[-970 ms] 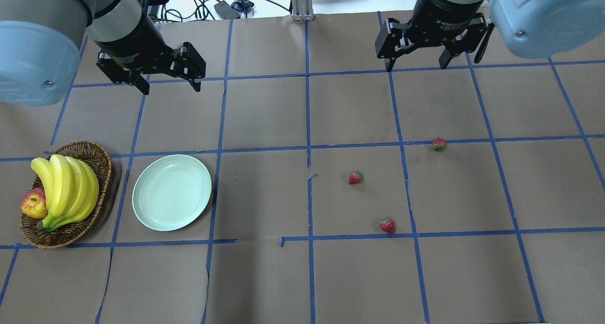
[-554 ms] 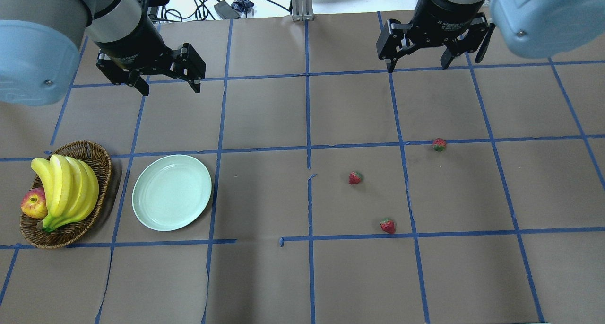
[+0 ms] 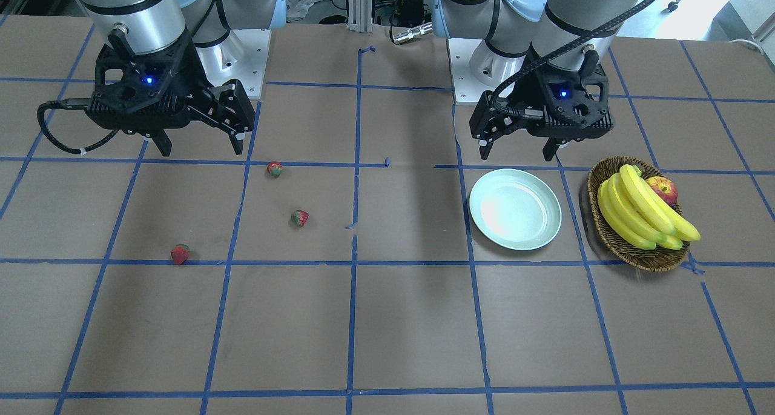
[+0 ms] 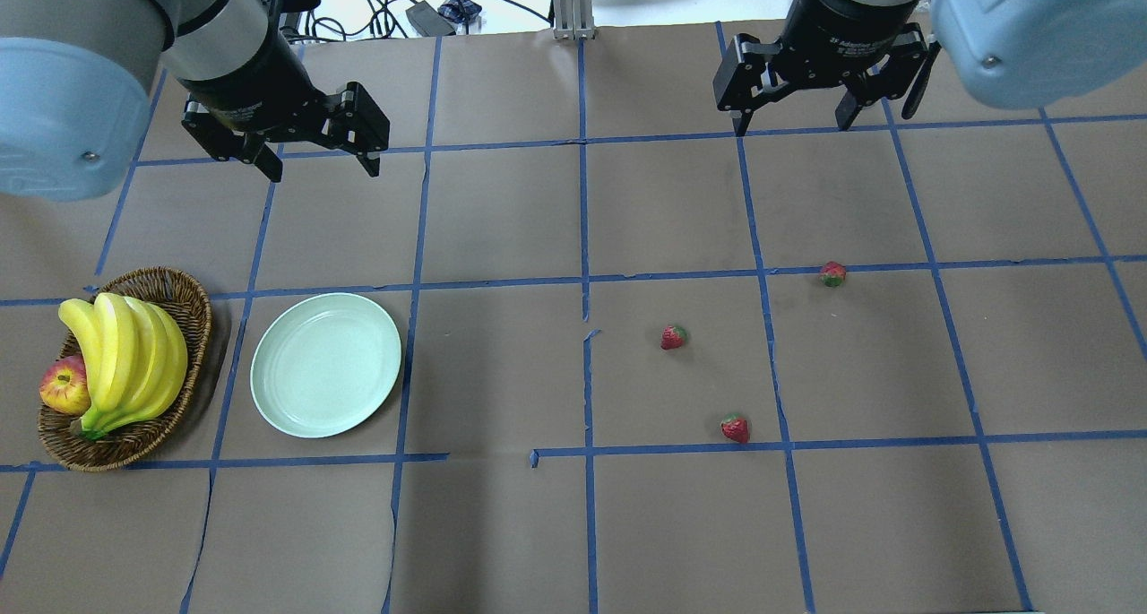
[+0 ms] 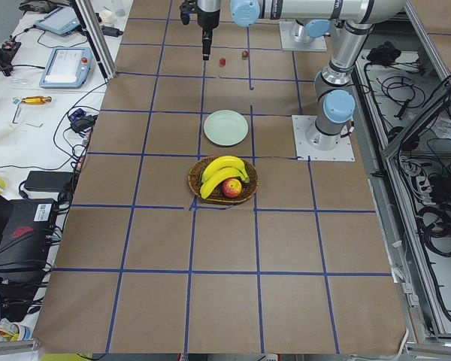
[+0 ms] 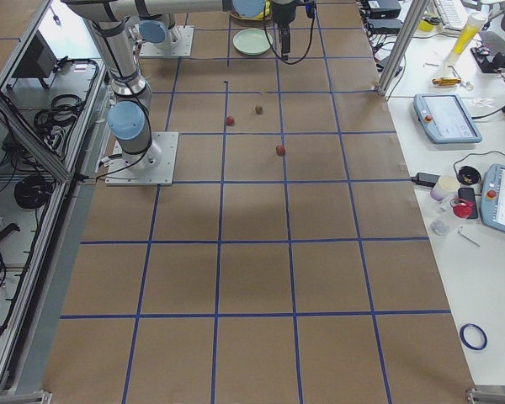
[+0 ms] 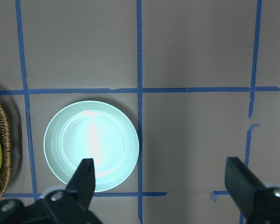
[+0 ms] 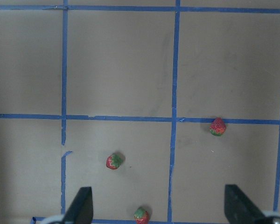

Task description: Collect all strawberries into plate

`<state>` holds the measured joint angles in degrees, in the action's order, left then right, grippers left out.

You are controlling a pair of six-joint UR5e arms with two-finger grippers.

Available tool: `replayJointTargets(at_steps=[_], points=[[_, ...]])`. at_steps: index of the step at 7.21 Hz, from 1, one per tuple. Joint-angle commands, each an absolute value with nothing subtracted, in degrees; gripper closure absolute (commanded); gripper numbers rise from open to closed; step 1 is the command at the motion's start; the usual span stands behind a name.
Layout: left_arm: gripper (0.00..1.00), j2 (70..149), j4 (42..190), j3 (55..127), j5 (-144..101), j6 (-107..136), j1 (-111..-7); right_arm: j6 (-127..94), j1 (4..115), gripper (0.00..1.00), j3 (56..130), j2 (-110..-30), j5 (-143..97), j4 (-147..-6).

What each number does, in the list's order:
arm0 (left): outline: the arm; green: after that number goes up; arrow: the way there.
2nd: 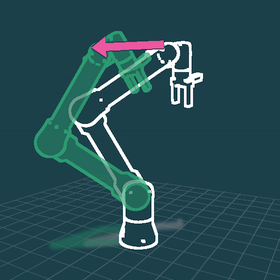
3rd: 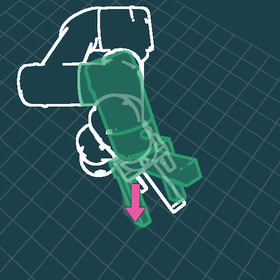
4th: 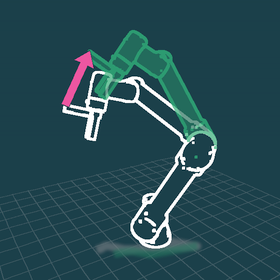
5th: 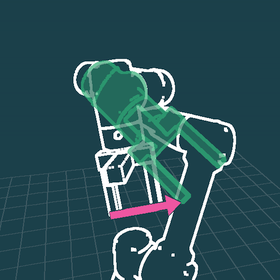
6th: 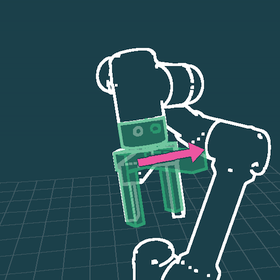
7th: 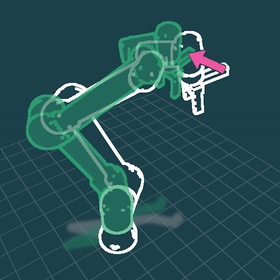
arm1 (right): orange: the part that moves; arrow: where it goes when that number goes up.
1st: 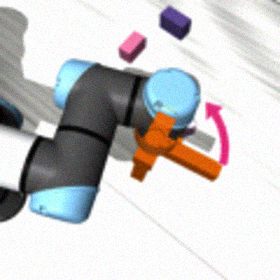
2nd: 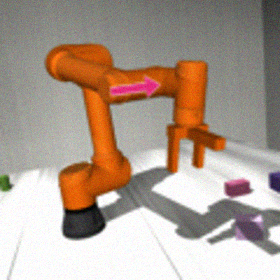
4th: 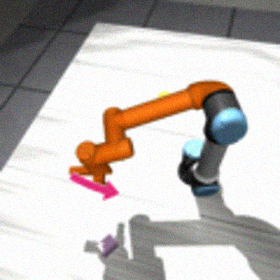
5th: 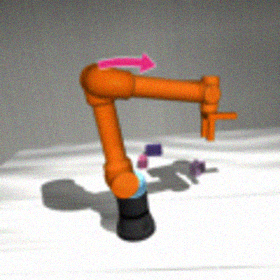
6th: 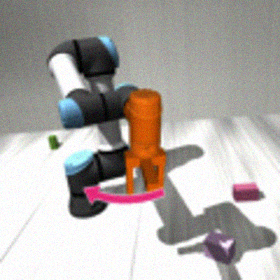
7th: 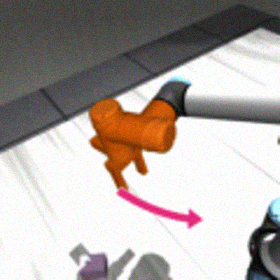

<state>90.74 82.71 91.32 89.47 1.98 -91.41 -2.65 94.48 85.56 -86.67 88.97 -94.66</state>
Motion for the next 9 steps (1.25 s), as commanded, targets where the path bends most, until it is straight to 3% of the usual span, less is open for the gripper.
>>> replayJointTargets(at_steps=[1,5,9], points=[[0.0,90.8,82.7,91.3,89.5,1.9,-91.4,-2.8,94.5,0.0,85.4,-86.7,88.9,-94.7],[0.0,90.8,83.1,91.5,89.5,1.9,-91.4,-1.9,91.4,0.0,87.7,-84.1,89.3,-95.5],[0.0,90.8,83.4,92.1,89.6,1.9,-91.5,15.5,81.9,0.0,100.5,-79.2,88.7,-109.9]])
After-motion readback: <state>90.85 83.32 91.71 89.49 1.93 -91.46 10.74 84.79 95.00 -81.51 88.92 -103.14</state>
